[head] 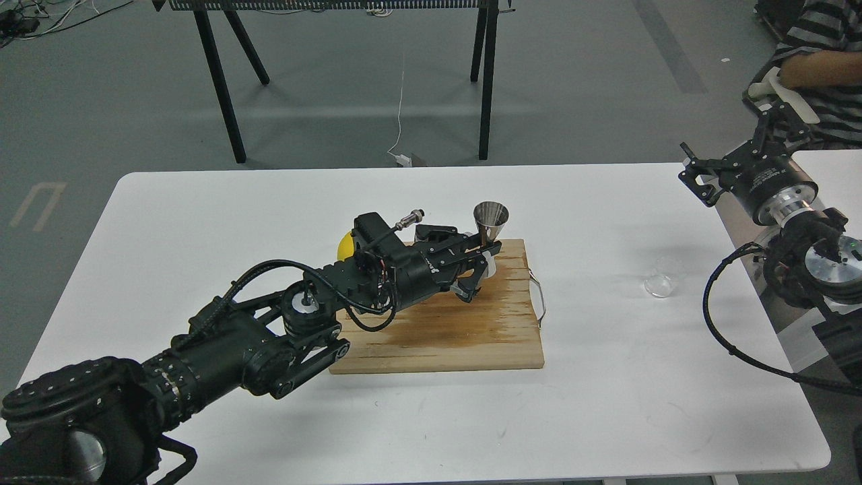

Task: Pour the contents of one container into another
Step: 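Lift the jigger with the left gripper and carry it onto the cutting board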

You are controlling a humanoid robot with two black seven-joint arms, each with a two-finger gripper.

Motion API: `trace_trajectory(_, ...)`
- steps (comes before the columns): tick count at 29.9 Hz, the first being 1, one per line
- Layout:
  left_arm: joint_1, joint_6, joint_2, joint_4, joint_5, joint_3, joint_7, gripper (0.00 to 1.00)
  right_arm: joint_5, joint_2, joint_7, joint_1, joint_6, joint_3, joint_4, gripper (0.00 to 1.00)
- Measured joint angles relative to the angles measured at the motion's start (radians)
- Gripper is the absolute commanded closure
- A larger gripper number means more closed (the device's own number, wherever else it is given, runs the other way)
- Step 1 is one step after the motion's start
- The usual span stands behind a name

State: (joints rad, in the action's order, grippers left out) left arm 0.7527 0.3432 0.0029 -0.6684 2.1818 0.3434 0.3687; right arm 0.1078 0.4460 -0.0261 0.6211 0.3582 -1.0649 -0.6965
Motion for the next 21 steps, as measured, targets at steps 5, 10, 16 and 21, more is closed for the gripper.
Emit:
trace_trajectory(5,0.000,0.068,-0.003,0.105,0.000,-0.048,0.005,1.00,0.000,-0.002,0.000,0.000,0.000,0.000,-0.001,0.01)
trace_trajectory(10,-0.005,0.126,-0.003,0.184,0.000,-0.086,0.010,1.00,0.000,-0.003,0.000,0.003,-0.002,0.003,-0.003,0.01)
trace_trajectory(16,-0.013,0.141,-0.003,0.194,0.000,-0.107,0.009,1.00,0.000,0.000,0.000,0.005,-0.002,0.003,-0.006,0.01)
trace_trajectory(21,-0.020,0.143,-0.003,0.194,0.000,-0.122,0.008,1.00,0.000,0.000,0.000,0.005,-0.002,0.003,-0.006,0.01)
